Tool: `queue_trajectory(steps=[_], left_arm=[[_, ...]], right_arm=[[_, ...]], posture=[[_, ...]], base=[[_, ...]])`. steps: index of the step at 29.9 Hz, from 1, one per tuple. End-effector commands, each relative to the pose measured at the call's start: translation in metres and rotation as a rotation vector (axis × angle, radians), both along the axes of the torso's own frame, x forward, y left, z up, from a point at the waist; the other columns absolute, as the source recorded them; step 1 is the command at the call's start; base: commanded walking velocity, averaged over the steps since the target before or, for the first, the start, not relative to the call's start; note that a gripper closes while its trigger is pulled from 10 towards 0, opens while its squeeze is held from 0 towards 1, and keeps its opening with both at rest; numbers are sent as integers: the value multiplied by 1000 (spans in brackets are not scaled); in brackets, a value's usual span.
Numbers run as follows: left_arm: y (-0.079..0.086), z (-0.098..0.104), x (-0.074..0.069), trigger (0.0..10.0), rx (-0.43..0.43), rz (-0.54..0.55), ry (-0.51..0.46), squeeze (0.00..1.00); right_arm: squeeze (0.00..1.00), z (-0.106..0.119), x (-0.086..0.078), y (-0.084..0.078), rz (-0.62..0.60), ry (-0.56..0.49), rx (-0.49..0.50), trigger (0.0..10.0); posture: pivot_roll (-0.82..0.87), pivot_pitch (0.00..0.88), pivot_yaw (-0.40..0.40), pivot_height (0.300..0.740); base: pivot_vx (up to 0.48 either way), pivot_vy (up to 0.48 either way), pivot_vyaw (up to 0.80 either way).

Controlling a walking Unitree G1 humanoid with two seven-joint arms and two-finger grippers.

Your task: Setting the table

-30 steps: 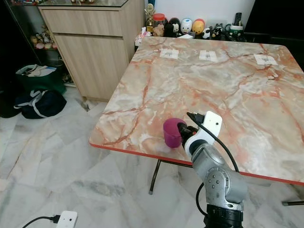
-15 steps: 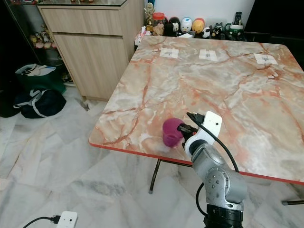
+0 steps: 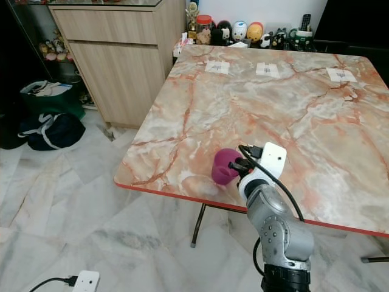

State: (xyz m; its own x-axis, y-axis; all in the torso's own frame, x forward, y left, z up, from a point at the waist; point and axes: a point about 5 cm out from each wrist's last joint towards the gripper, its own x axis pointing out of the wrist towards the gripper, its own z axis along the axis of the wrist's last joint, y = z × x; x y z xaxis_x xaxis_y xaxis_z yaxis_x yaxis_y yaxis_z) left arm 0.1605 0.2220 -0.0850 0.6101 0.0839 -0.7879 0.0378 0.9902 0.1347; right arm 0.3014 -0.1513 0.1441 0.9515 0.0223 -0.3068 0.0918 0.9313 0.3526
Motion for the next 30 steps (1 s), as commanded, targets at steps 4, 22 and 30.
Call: queue_trajectory(steps=[4,22,30], left_arm=[[0,-3,-6,10000,6,4,21,0],[-7,-2,-3,10000,15,-16,-6,0],[-2,-2,-6,10000,19,-9,-5,0]], right_arm=[[0,25,1,4,-17,-254,-164,10000],[0,30,4,-5,-120,-411,-160,10000],[0,30,6,-5,-134,-439,-182,10000]], posture=[[-38,92,14,740],[-66,85,1,740],[-70,68,2,740]], base=[[0,0,0],[0,-205,-44],[0,-469,-492]])
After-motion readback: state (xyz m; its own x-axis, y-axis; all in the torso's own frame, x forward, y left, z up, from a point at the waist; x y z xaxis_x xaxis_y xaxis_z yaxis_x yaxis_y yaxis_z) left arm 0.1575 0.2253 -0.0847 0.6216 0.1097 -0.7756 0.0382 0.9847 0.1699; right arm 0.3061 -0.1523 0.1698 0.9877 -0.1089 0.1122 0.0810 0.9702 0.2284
